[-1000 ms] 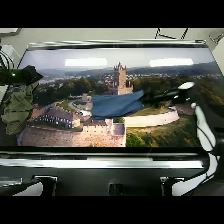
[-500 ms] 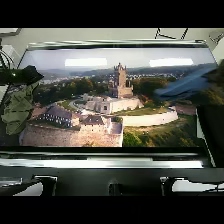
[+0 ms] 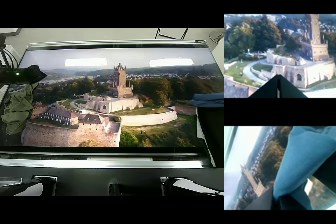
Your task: Fold the clothes and pants, and hang the long-sleeved shirts on hangers.
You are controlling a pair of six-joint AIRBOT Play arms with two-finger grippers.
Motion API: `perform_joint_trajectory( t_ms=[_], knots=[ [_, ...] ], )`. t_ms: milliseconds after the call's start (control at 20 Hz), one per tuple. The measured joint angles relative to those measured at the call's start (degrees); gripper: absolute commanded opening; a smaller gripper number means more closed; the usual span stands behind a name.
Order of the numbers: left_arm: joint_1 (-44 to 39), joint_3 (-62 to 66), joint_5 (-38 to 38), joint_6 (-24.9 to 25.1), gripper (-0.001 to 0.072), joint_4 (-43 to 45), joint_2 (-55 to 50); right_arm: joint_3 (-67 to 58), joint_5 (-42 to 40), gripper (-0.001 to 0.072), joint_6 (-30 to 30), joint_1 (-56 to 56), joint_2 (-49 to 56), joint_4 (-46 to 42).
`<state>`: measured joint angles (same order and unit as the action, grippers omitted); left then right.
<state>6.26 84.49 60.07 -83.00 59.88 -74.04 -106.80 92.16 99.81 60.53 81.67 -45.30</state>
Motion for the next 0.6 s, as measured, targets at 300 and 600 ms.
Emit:
perform_joint_trajectory(
  t_ms=[300, 600],
  knots=[
    [-0.85, 0.0, -1.7, 0.33, 0.0025, -0.26, 0.0, -0.07, 6.19, 0.0041, 0.57, 7.67, -2.29, -5.35],
    [-0.96, 0.0, -1.97, 0.5, 0.0025, -0.44, 0.0, 5.68, 11.08, 0.0041, 0.31, 9.57, -2.82, -24.17]
  ],
)
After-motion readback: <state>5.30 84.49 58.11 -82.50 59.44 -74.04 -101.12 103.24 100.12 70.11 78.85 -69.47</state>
